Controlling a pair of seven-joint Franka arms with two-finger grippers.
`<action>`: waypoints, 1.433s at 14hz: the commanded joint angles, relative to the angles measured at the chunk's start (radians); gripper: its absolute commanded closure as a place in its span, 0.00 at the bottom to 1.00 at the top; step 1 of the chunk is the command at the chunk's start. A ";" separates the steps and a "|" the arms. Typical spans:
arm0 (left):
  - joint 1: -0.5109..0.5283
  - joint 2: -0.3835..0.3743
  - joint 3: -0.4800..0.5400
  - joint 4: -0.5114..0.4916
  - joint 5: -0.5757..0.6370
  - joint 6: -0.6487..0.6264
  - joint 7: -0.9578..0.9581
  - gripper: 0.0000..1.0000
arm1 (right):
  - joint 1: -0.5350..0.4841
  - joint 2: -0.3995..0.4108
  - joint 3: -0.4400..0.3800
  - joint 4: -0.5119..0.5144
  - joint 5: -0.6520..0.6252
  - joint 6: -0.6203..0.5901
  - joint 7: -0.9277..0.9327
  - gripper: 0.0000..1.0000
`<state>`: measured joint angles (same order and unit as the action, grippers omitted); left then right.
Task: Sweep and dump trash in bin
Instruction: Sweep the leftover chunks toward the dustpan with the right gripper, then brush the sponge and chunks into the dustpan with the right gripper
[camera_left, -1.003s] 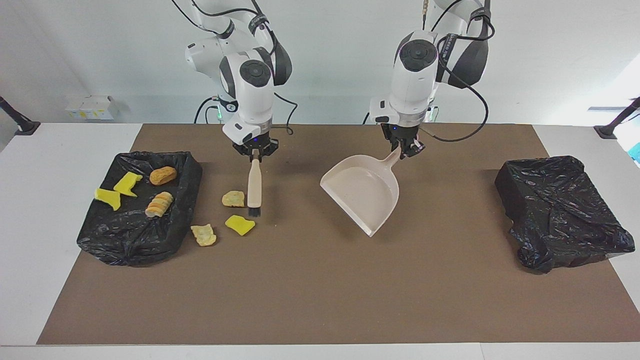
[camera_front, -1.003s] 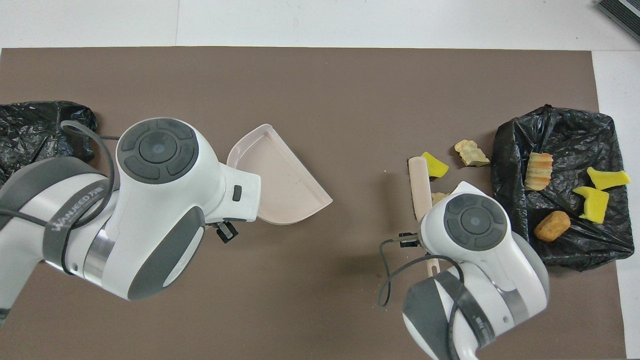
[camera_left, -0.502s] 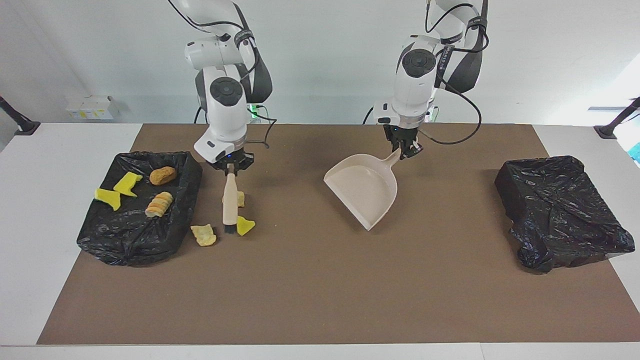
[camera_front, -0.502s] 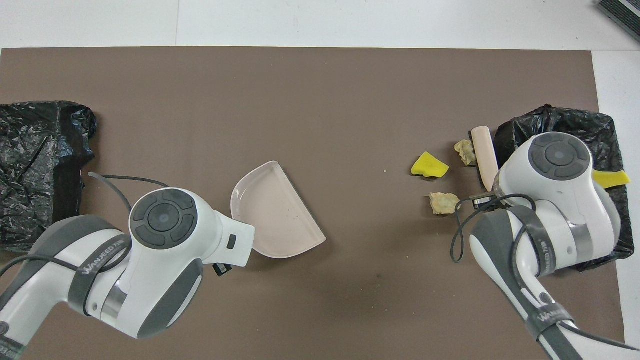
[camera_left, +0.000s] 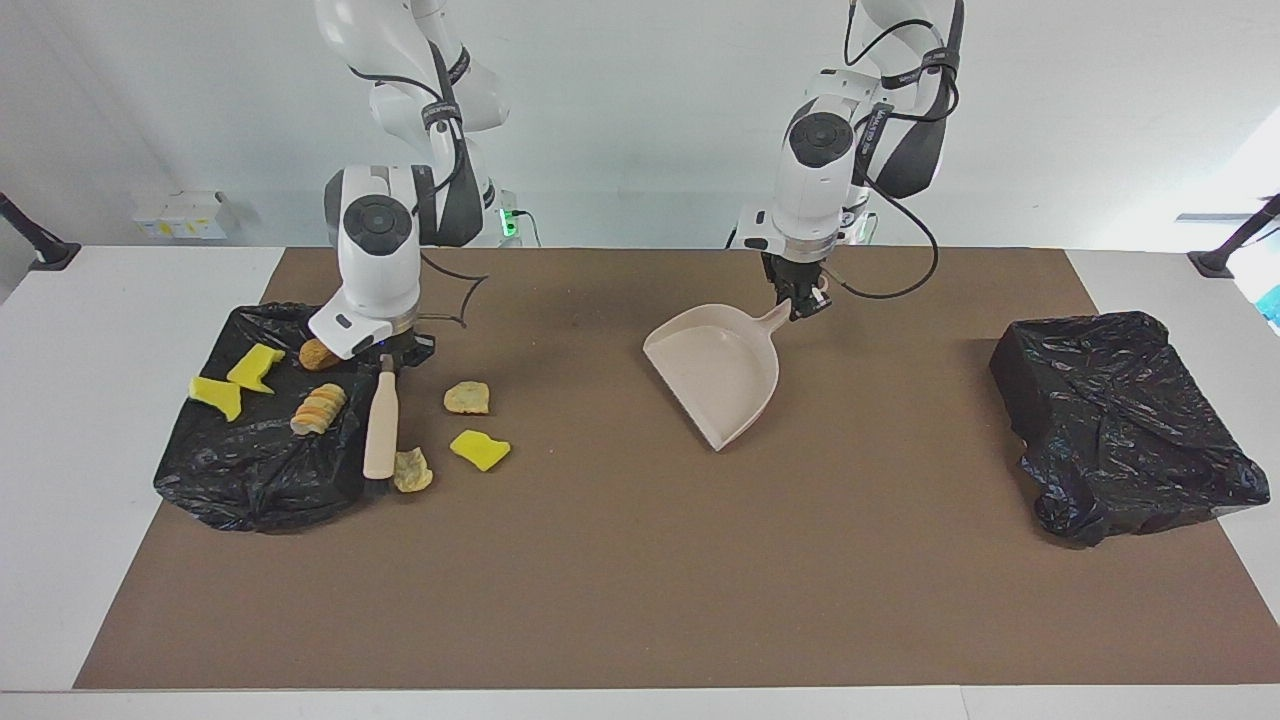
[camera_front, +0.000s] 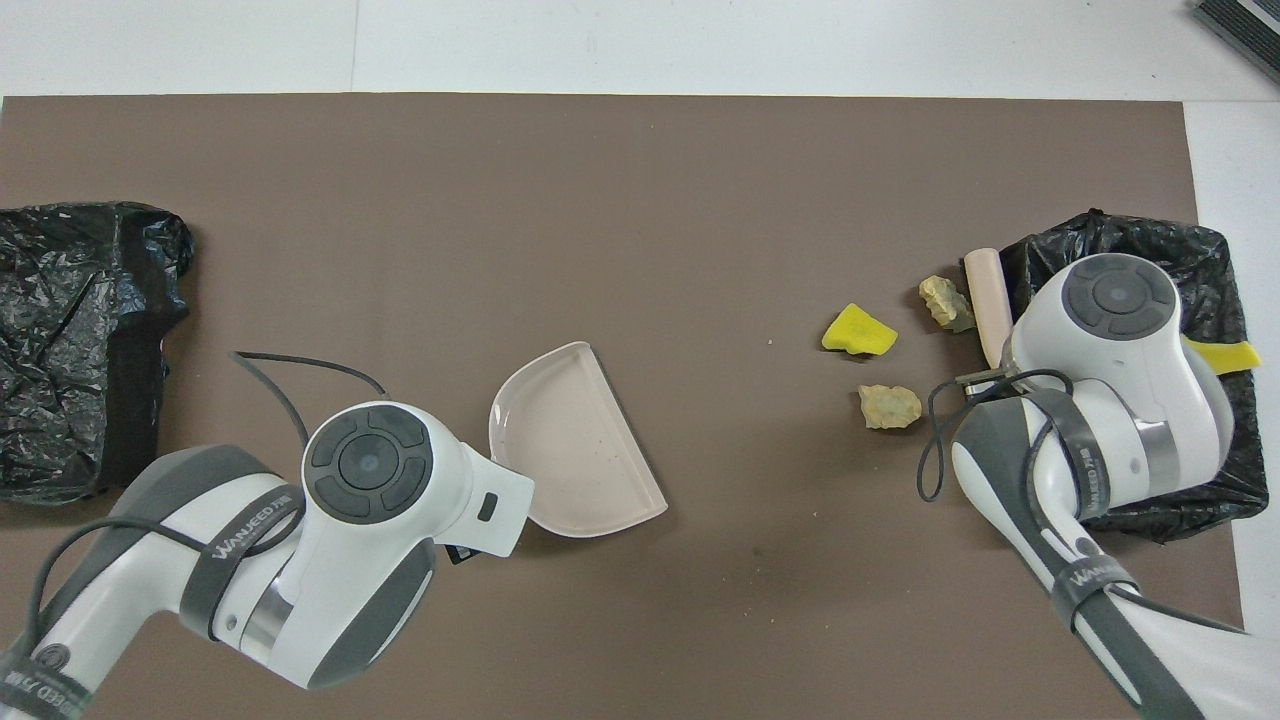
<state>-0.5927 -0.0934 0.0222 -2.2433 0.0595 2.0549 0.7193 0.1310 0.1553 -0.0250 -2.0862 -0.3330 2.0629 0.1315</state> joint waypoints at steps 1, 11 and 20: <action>-0.010 0.000 0.009 -0.018 0.034 0.042 0.046 1.00 | 0.044 0.007 0.005 0.006 0.040 -0.018 -0.006 1.00; -0.013 0.012 0.007 -0.033 0.056 0.053 0.063 1.00 | 0.307 0.003 0.005 -0.002 0.340 -0.090 0.073 1.00; -0.048 -0.003 0.002 -0.042 0.056 0.007 -0.090 1.00 | 0.518 -0.029 0.019 -0.017 0.713 -0.096 0.072 1.00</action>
<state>-0.6044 -0.0759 0.0157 -2.2601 0.0983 2.0714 0.6927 0.6185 0.1514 -0.0112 -2.0890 0.3084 1.9841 0.2070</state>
